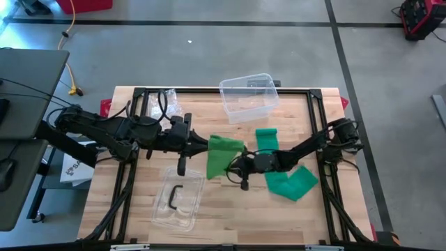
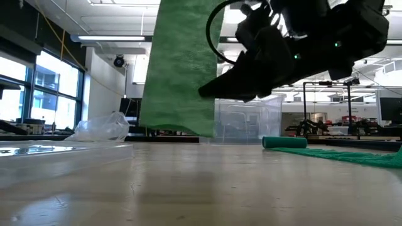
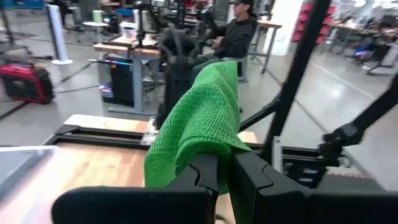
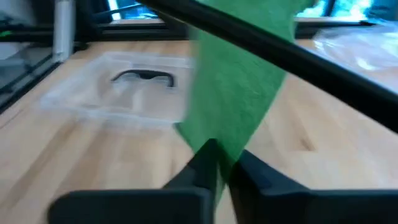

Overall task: Roll bandage
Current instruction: Roll the green bandage

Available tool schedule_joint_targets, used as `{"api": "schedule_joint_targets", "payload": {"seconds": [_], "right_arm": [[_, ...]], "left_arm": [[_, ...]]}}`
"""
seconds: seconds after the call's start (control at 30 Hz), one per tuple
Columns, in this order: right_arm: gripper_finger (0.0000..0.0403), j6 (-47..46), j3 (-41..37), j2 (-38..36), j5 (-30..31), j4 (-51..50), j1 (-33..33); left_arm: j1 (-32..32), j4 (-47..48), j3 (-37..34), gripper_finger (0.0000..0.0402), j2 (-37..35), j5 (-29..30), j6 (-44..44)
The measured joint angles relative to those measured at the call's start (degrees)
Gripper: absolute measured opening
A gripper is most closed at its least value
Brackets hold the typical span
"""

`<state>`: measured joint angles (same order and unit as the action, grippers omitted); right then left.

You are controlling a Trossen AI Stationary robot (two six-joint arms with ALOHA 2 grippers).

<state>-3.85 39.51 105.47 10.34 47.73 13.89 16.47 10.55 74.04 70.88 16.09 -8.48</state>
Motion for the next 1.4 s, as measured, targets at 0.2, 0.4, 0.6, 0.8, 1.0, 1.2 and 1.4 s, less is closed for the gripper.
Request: {"api": "schedule_joint_targets", "payload": {"seconds": [0.2,0.4,0.6,0.8,1.0,1.2,1.4], "right_arm": [[0.0002,-2.29,0.12,-4.65,-1.61,-1.16,6.91],[0.0001,0.05,0.15,-14.34,-0.21,-1.26,16.20],[0.0000,1.13,0.15,-19.64,5.32,-6.89,23.18],[0.0000,-2.88,0.12,-18.07,9.93,-13.34,23.97],[0.0000,-1.36,0.08,-14.67,14.30,-19.05,18.79],[0.0000,-6.33,-3.46,-11.72,12.38,-24.23,10.78],[0.0000,-10.00,-6.30,-10.73,3.07,-19.82,11.51]], "left_arm": [[-2.76,10.92,0.00,0.0011,-0.59,5.79,0.62],[-6.05,16.25,-0.21,0.0011,-0.38,7.55,3.05],[-7.37,7.93,-0.22,0.0011,-1.67,6.83,10.44],[-8.86,-5.30,-0.22,0.0010,-3.72,1.27,15.50],[-9.51,-15.13,-0.22,0.0010,-2.48,-9.53,5.60],[-5.68,-22.03,-0.24,0.0010,-2.67,-12.67,-1.76],[-4.99,-15.02,-0.24,0.0010,-6.88,-3.54,4.01]]}}
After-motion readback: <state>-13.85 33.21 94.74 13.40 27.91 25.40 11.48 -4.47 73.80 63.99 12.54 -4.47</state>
